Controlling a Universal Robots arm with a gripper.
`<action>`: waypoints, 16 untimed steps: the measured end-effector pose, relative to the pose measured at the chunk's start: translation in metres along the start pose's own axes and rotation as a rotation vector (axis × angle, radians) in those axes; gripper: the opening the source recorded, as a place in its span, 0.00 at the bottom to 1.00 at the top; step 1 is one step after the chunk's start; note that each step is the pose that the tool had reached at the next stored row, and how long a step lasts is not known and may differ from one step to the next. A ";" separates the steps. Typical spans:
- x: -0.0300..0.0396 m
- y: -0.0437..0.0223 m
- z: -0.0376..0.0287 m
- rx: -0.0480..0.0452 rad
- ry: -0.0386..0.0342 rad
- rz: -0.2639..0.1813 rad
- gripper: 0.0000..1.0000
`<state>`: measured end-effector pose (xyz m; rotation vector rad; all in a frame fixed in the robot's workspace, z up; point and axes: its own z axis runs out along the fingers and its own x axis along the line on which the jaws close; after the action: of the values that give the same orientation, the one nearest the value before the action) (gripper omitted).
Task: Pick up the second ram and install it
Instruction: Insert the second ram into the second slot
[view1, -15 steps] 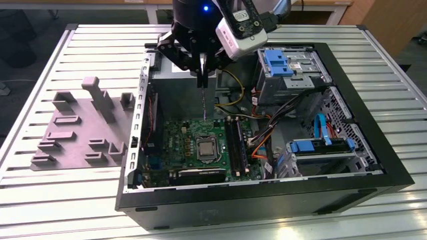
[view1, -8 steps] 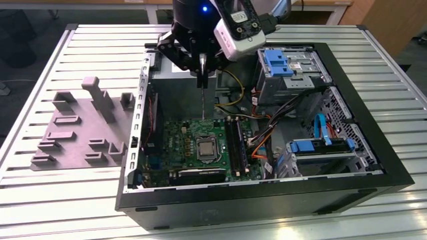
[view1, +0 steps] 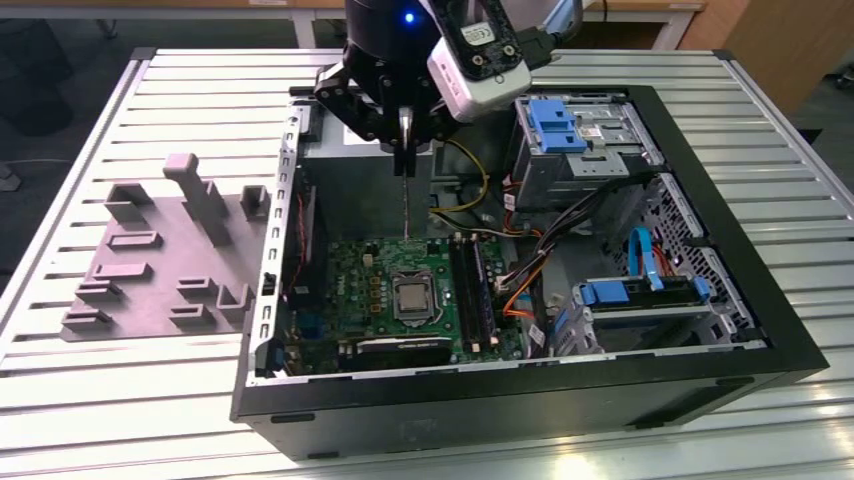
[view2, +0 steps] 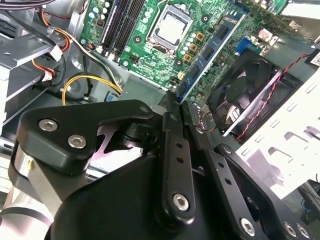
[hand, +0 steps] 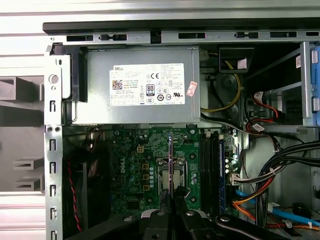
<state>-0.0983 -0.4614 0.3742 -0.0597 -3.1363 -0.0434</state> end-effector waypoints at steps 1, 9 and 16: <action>0.0000 0.0000 0.0000 0.0000 0.0000 0.000 0.14; -0.0050 0.0002 0.0001 0.0017 -0.0001 0.000 0.14; -0.0162 0.0006 0.0008 0.0027 -0.0002 0.005 0.14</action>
<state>-0.0821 -0.4614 0.3733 -0.0677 -3.1363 -0.0392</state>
